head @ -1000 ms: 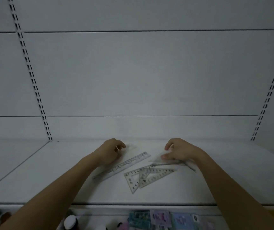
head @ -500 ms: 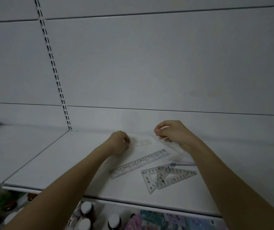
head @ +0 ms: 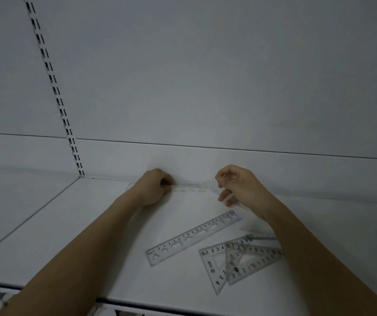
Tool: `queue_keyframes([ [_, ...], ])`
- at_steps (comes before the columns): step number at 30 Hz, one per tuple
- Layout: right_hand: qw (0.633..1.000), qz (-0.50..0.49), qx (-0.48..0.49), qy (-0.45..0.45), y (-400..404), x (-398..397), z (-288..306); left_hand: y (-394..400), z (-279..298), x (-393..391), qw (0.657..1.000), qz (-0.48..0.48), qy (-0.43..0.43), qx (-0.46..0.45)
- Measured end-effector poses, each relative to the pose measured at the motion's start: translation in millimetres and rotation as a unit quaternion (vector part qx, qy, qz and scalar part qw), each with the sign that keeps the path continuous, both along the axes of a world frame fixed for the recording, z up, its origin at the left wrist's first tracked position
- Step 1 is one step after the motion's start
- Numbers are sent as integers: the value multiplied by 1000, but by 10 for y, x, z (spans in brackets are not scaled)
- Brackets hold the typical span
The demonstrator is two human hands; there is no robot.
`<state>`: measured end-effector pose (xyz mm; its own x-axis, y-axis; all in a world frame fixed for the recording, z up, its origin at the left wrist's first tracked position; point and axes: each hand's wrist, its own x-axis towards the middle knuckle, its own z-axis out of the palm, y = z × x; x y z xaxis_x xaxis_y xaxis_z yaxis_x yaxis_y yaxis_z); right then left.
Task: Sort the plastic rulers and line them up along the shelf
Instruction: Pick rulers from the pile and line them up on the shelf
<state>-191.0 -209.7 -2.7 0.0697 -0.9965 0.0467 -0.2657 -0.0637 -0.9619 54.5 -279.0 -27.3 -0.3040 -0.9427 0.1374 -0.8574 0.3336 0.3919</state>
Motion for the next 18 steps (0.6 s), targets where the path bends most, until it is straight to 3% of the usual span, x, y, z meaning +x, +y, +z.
queue_keyframes([
  [4,998,-14,53,-6,-39,-1,-38,30,-29,84,998,29,43,-36],
  [10,999,-11,31,-30,26,-45,-19,156,-1,116,996,23,66,-52],
  [18,997,27,-16,73,9,43,-64,536,19,137,999,12,-47,-9],
])
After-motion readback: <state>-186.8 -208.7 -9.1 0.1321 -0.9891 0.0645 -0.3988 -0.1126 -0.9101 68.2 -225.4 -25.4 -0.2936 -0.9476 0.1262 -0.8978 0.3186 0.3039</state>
